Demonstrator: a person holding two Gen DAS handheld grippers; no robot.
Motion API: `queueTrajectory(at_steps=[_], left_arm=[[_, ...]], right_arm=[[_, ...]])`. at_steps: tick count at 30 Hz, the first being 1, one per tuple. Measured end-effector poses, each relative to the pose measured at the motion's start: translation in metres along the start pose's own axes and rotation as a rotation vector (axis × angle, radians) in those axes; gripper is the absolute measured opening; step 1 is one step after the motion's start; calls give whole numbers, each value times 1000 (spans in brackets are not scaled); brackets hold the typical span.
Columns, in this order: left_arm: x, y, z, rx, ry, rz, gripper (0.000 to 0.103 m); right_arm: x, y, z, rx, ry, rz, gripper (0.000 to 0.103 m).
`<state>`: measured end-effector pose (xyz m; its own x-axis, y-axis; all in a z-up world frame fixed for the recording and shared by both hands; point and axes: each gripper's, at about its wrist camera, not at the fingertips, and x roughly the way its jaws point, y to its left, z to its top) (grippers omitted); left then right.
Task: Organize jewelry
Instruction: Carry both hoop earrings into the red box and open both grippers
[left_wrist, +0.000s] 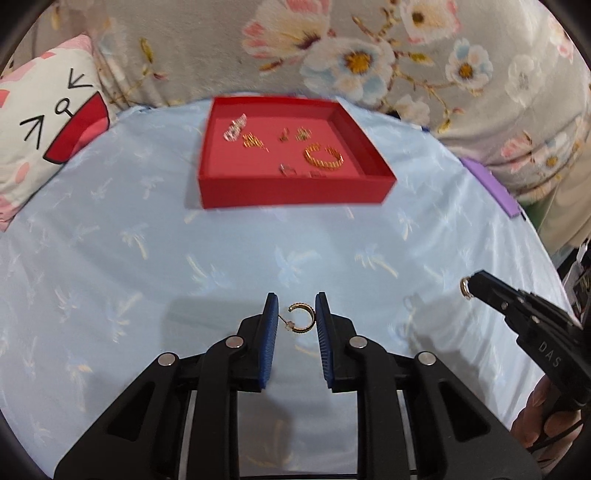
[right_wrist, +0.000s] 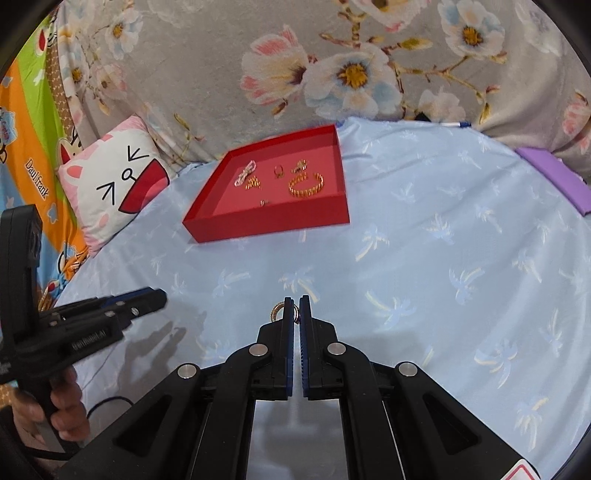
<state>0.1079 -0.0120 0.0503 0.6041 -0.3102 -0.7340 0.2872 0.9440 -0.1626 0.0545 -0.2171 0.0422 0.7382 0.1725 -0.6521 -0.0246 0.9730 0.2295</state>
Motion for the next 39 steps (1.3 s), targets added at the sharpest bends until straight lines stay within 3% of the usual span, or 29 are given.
queueTrajectory(at_steps=[6,11,20,29,39], left_arm=[[-13,18,44,-24,-66,17,20],[-8,23,89,-2,-114,30,20],[63,36,159,-16,-85,36,20],[146,62,175,-45,20,67,20],[169,77,181,-75,29,56,20]], right_arm=[[3,2,39,-3,-33,35,3],[30,14,87,-33,-45,60,3],[130,37,160,-23,27,122,3],[221,40,176,-15,119,96,3],[252,43,174,-45,148,81,3]])
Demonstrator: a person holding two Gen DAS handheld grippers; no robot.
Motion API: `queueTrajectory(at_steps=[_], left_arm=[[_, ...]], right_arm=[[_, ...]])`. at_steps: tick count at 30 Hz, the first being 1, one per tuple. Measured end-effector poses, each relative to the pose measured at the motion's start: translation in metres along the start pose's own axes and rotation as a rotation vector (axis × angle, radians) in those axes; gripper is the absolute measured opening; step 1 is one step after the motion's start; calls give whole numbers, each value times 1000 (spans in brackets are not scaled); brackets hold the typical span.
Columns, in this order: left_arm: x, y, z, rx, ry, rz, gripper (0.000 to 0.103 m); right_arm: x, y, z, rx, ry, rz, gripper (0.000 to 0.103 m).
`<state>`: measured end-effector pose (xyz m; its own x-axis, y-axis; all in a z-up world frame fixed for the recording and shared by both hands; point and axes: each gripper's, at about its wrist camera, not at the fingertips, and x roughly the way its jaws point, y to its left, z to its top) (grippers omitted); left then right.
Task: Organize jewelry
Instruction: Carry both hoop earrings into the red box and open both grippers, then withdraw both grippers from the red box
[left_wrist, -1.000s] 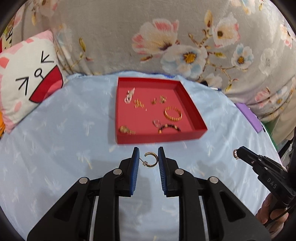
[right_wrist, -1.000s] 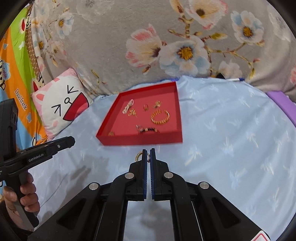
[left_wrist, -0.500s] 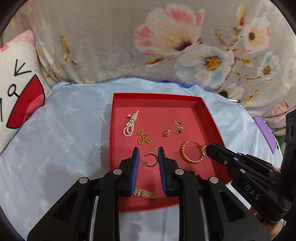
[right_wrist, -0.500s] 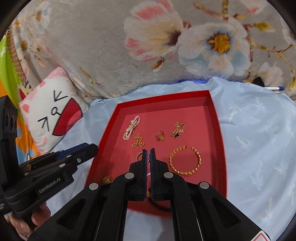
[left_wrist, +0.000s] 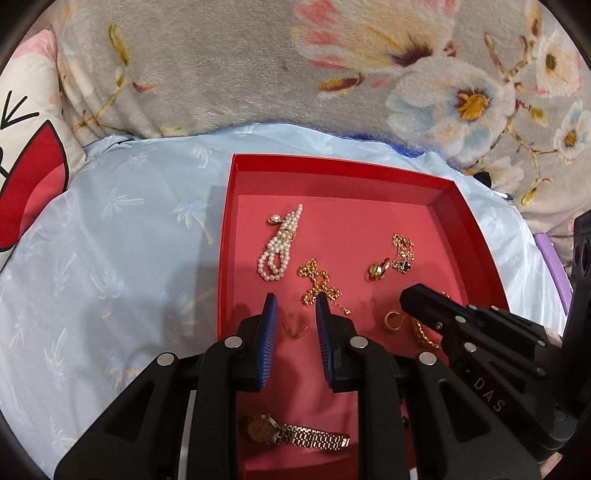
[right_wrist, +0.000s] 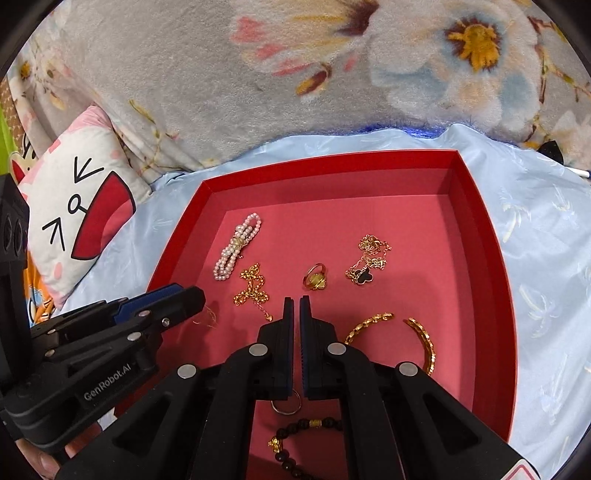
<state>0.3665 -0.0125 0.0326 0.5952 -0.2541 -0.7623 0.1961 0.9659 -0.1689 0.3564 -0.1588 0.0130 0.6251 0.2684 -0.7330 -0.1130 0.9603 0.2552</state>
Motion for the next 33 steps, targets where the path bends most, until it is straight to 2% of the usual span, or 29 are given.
queueTrajectory(at_steps=[4,8,11,12,14,17,22,26,33], left_arm=[[-2,4,4,-20,-5,-5,22],[-13,11,6,-50,-34,-9,43],[-21,15,7,-73,-46,-26,48],[-25,16,7,-76,-56,-19,49],[-32,14,6,-69,-71,-8,49],[-44,10,3,-55,-90,7,49],[-65,-4,-9,-19,-133,74,49],[-80,-15,-23,-5,-153,88,54],[-96,-39,-51,48,-160,118,55]], right_arm=[[0,0,1,-2,-13,-7,3],[-11,-3,0,7,-46,-15,6],[-21,-7,-1,17,-68,-16,10],[-25,-8,-3,22,-74,-14,11],[-32,-10,-6,31,-86,-15,25],[-46,-13,-13,43,-108,-23,36],[-69,-18,-26,69,-127,-43,44],[-86,-18,-41,80,-134,-57,51],[-111,-3,-69,38,-134,-116,61]])
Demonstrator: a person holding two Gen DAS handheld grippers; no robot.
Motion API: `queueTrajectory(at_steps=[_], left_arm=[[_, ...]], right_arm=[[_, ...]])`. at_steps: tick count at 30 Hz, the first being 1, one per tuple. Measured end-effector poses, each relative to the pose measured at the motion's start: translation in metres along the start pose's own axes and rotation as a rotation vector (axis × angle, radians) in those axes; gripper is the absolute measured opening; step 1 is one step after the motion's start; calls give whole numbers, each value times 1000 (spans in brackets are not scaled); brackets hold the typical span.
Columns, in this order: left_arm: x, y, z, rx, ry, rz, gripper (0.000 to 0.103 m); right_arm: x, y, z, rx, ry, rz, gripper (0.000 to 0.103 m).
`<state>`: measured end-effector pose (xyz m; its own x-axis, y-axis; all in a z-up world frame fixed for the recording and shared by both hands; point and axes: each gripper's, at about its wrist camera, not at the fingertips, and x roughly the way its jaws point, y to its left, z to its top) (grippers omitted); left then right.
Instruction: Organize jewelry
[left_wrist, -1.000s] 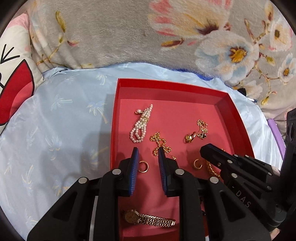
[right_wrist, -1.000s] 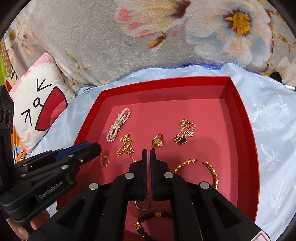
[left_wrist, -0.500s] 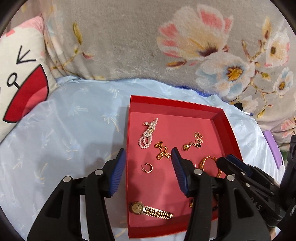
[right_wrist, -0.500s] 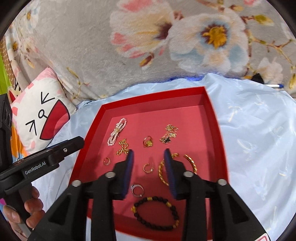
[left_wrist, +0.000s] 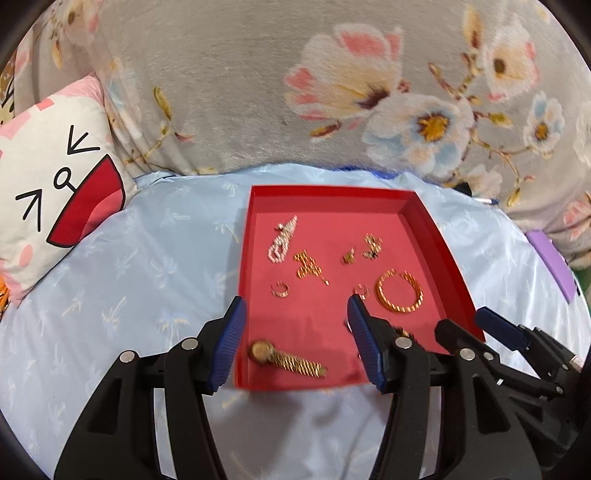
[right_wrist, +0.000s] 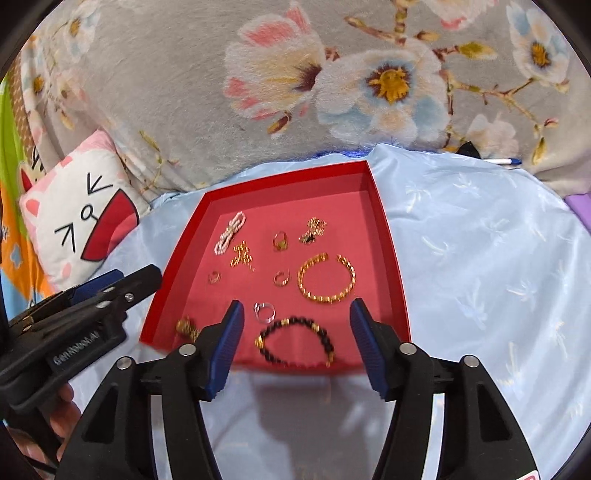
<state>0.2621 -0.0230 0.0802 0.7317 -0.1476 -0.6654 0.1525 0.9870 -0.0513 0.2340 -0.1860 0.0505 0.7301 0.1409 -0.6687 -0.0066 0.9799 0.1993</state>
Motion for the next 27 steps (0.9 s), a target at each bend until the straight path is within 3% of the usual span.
queueTrajectory(at_steps=[13,27], left_arm=[[-25,-8,-20,32,30,125,65],[-24,-5,-31,20,79,156,70]], right_arm=[[-26,17,-18,-46,50,-153,70],[-26,17,-25,-20,87,-158,70]])
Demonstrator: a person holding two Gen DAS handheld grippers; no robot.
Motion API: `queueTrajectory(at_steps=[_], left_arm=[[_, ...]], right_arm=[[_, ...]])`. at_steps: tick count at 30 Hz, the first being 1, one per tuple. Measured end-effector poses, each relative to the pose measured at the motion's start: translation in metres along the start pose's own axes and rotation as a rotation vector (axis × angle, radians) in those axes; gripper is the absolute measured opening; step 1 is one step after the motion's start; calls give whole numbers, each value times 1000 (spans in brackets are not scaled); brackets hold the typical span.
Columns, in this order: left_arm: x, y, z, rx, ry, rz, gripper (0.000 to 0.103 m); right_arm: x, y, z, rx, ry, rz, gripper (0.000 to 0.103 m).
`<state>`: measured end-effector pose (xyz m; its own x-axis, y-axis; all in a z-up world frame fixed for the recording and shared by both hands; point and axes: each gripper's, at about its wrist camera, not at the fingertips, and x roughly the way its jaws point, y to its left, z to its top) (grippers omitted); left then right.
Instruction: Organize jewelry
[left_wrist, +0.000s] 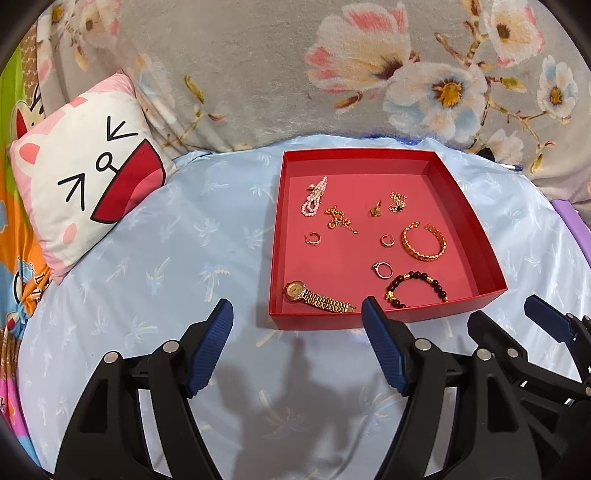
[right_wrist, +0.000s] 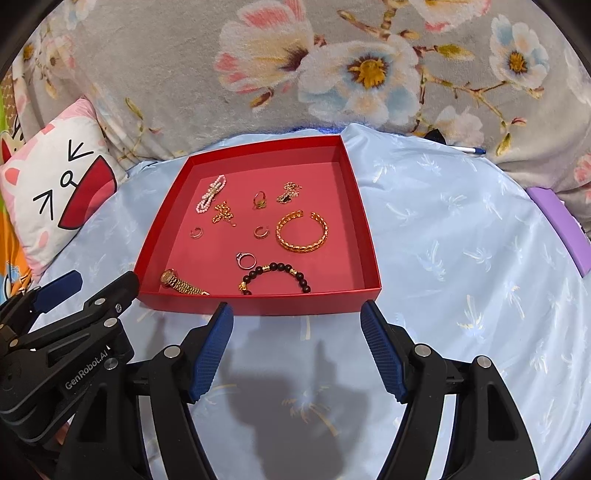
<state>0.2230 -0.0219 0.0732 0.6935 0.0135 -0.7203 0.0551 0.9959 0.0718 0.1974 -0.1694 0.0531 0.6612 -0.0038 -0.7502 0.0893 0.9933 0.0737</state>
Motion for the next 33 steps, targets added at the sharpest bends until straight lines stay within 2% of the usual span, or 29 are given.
queueTrajectory(at_steps=[33], left_arm=[[-2,4,5,-14,-9,24,69]], right_arm=[[0,2,3,-6,-5,-5,70]])
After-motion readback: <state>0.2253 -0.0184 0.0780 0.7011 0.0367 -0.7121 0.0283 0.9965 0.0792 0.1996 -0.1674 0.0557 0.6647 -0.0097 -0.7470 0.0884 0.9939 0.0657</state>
